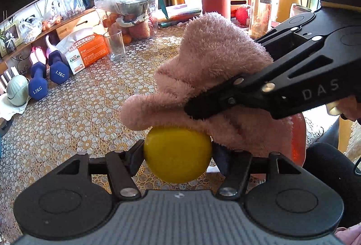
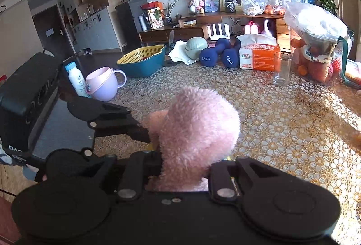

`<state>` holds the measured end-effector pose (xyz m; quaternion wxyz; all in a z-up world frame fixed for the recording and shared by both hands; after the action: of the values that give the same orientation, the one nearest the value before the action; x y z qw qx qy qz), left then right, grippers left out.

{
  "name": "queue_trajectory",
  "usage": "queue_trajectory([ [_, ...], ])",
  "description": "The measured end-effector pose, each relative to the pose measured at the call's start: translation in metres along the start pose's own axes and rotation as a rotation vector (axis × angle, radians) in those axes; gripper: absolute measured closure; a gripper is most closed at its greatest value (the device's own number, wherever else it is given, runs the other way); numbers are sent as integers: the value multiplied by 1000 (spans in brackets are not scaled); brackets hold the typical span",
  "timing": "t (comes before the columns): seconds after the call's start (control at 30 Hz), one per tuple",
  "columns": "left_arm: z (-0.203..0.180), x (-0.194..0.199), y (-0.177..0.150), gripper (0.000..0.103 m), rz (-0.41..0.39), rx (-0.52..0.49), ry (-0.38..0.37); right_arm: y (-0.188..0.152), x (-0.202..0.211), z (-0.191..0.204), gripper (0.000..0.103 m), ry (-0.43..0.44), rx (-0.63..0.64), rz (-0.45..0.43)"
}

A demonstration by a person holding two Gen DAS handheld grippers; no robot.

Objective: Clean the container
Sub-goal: 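Wipe the jar's lid with the towel in the right tool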

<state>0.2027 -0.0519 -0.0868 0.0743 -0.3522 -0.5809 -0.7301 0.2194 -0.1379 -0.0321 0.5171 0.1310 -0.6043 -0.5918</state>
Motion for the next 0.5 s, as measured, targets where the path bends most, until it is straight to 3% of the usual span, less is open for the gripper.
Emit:
queue_trajectory([
  [0.33,2,-2,4,40,-3,9,5,-27,-28,-61,86,-138,-116,65],
  [0.5,6,-1,4,40,-6,22,2,-54,-36,-72,86,-194,-97,140],
])
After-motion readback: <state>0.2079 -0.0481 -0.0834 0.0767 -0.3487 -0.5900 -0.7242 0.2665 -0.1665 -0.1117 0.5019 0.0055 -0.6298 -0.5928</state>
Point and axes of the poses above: each gripper's, at about its wrist camera, not at the fingertips, and x roughly against the way its jaws point, z to its left, y to its top, the point moved 8 cm from there along -x, roughly the way its jaws point, and after that the axes turned 9 degrees about -z, right-handed, at the moved point
